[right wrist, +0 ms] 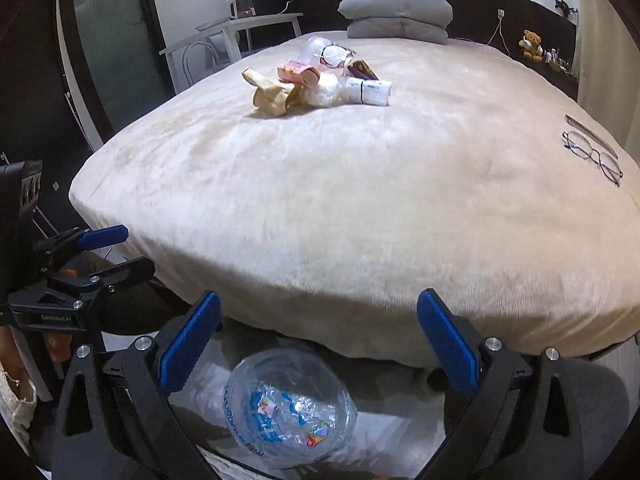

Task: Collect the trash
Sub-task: 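Raise both open tools back over the bed toward the remaining trash, then grasp the pink cookie box with the right tool while the left tool grasps the brown paper bag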

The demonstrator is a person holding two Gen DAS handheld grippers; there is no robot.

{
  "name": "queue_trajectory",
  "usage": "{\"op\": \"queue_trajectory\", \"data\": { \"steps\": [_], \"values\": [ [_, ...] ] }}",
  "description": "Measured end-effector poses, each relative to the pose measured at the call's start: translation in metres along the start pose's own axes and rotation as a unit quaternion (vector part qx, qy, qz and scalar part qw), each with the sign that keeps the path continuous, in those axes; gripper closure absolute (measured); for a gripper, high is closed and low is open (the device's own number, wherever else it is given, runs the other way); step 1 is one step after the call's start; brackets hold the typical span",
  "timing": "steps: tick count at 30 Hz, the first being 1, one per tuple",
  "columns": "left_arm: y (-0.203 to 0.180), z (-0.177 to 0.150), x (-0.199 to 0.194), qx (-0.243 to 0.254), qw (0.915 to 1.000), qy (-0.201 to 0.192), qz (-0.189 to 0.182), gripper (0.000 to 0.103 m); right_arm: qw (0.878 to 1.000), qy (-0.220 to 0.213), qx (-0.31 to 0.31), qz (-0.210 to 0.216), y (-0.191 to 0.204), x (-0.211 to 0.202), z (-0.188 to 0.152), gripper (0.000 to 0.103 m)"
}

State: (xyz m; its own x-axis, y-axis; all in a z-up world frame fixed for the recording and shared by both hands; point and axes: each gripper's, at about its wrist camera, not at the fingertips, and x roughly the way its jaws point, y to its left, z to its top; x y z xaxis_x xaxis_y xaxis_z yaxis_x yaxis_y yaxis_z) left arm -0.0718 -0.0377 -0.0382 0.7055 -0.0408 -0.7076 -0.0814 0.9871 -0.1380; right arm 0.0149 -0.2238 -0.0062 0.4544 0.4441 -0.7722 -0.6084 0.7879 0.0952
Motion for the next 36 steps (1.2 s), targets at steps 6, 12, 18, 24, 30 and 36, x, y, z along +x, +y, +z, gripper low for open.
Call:
{"op": "queue_trajectory", "data": {
  "steps": [6, 12, 18, 24, 30, 36],
  "values": [
    [0.019, 0.038, 0.013, 0.020, 0.9993, -0.030, -0.008, 0.006, 1.000, -0.024, -0.005, 0.006, -0.011, 0.024, 0.037, 0.006],
    [0.024, 0.076, 0.035, 0.054, 0.9972, -0.046, -0.022, 0.006, 0.999, -0.038, -0.002, 0.012, -0.023, 0.047, 0.071, 0.006],
    [0.031, 0.110, 0.060, 0.079, 0.9953, -0.049, -0.028, 0.006, 0.998, -0.049, 0.002, 0.025, -0.034, 0.069, 0.103, 0.006],
    [0.047, 0.132, 0.080, 0.102, 0.9936, -0.040, -0.027, 0.006, 0.997, -0.053, -0.003, 0.051, -0.034, 0.096, 0.134, 0.006],
    [0.063, 0.148, 0.099, 0.106, 0.9934, -0.026, -0.037, 0.006, 0.995, -0.059, -0.021, 0.072, -0.027, 0.119, 0.166, 0.007],
    [0.066, 0.158, 0.111, 0.117, 0.9913, -0.013, -0.058, 0.006, 0.993, -0.066, -0.026, 0.093, -0.017, 0.142, 0.190, 0.017]
  ]
}}
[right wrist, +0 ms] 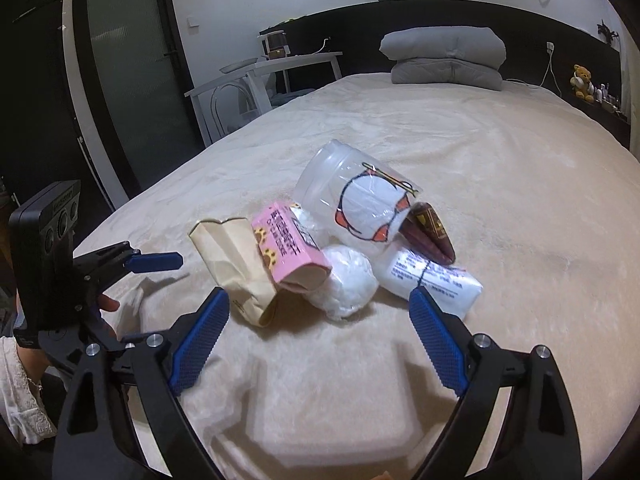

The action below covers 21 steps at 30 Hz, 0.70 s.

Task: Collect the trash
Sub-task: 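Grasp the pink cookie box with the right tool while the left tool grasps the brown paper bag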

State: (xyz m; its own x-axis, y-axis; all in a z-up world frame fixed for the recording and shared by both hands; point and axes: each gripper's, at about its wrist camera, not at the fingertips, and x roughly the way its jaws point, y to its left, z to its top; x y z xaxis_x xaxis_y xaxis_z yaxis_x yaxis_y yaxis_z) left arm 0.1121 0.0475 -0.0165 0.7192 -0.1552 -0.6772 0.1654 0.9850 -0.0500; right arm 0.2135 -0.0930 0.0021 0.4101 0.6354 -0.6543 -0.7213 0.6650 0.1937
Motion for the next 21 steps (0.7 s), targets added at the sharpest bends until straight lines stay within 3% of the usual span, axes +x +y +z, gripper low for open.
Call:
{"op": "queue_trajectory", "data": {
  "steps": [6, 8, 13, 21],
  "values": [
    [0.001, 0.006, 0.009, 0.005, 0.9999, 0.005, -0.009, 0.006, 1.000, 0.003, -0.017, 0.004, 0.007, 0.028, 0.016, 0.035],
    [0.001, 0.008, 0.011, 0.001, 0.9999, 0.005, -0.015, 0.006, 1.000, -0.003, -0.023, -0.004, 0.008, 0.030, 0.018, 0.064],
    [-0.004, 0.012, 0.020, 0.000, 0.9998, 0.009, -0.017, 0.006, 0.999, -0.006, -0.035, 0.002, 0.009, 0.022, 0.020, 0.067],
    [-0.007, 0.017, 0.029, -0.020, 0.9997, 0.012, -0.005, 0.006, 0.999, -0.001, -0.032, -0.022, 0.001, 0.008, 0.013, 0.067]
  ]
}}
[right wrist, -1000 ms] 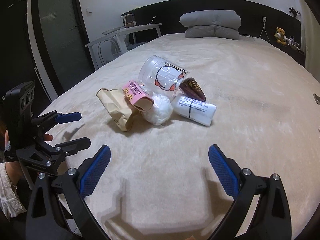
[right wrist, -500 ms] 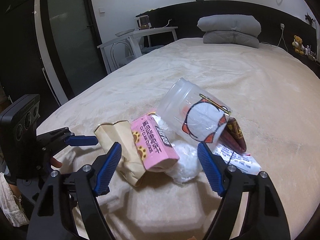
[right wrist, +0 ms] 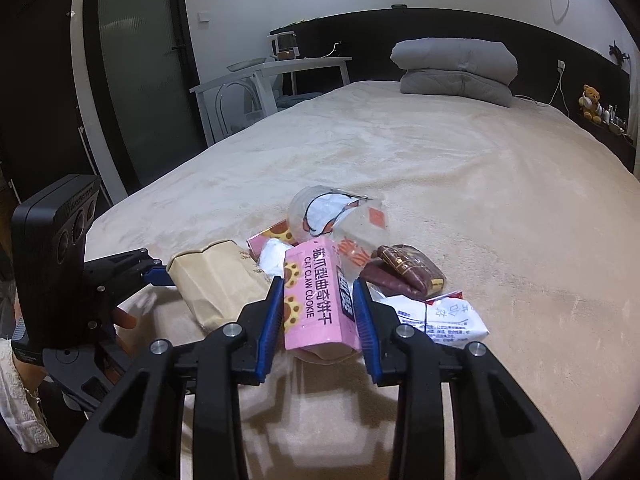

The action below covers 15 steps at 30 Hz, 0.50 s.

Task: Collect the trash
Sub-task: 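Grasp the pink cookie box with the right tool while the left tool grasps the brown paper bag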

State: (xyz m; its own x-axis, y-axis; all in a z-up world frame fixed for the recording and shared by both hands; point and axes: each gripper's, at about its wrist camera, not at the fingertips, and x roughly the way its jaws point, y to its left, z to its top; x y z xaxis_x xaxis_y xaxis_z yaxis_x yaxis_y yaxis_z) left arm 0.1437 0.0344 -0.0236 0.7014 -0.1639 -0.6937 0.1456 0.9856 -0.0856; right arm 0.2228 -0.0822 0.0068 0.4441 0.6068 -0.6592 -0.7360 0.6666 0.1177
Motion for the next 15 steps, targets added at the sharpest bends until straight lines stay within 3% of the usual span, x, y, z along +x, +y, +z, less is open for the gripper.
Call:
{"op": "queue_trajectory", "data": {
  "steps": [15],
  "values": [
    [-0.012, 0.009, 0.022, -0.040, 0.9990, 0.016, -0.011, 0.006, 1.000, 0.004, 0.005, -0.017, -0.026, -0.028, -0.010, 0.067]
  ]
}}
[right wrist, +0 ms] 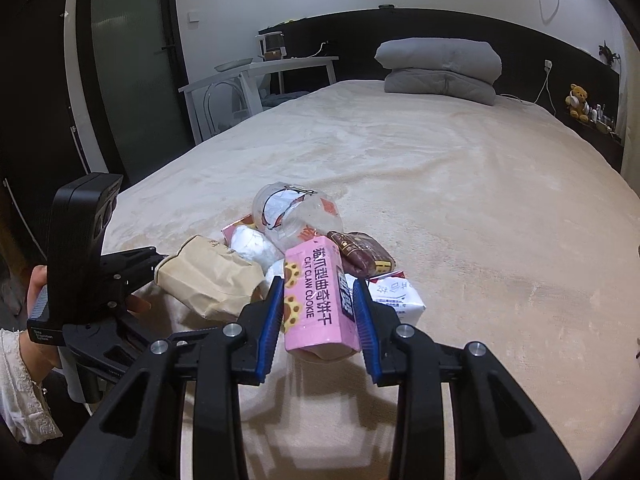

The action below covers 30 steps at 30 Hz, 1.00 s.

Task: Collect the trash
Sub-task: 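Grasp the pink cookie box with the right tool while the left tool grasps the brown paper bag, then carry the cookie box and paper bag off the bed edge over the plastic bag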

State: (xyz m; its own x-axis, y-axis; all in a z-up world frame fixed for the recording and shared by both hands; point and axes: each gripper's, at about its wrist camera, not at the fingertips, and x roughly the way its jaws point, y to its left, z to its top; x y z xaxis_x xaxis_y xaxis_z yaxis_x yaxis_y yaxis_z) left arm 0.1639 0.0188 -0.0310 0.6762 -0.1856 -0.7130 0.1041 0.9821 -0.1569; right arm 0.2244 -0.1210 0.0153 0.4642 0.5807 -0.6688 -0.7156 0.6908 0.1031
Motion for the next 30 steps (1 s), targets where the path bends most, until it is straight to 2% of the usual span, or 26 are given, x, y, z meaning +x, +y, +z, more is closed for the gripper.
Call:
{"op": "queue_trajectory", "data": {
  "steps": [4, 5, 6, 9, 21, 30],
  "values": [
    [0.001, 0.001, 0.007, -0.026, 0.9996, 0.014, 0.004, 0.007, 1.000, 0.005, -0.005, -0.002, -0.003, -0.002, -0.002, 0.067],
    [0.001, 0.001, 0.008, -0.033, 0.9994, 0.015, 0.003, 0.014, 1.000, 0.006, -0.006, -0.003, -0.004, -0.003, -0.003, 0.067],
    [0.002, 0.001, 0.008, -0.036, 0.9993, 0.014, 0.006, 0.016, 1.000, 0.006, -0.007, -0.004, -0.004, -0.004, -0.004, 0.067],
    [0.003, 0.000, 0.003, -0.043, 0.9991, 0.007, 0.001, 0.016, 1.000, 0.007, -0.008, -0.005, -0.007, -0.006, -0.005, 0.067],
    [0.001, -0.011, -0.019, -0.044, 0.9989, 0.000, 0.016, 0.017, 1.000, 0.012, -0.002, -0.014, -0.009, -0.024, -0.020, 0.067],
    [-0.021, -0.032, -0.046, -0.018, 0.9996, -0.003, 0.023, 0.017, 1.000, 0.019, 0.002, -0.018, 0.008, -0.043, -0.040, 0.067]
  ]
}}
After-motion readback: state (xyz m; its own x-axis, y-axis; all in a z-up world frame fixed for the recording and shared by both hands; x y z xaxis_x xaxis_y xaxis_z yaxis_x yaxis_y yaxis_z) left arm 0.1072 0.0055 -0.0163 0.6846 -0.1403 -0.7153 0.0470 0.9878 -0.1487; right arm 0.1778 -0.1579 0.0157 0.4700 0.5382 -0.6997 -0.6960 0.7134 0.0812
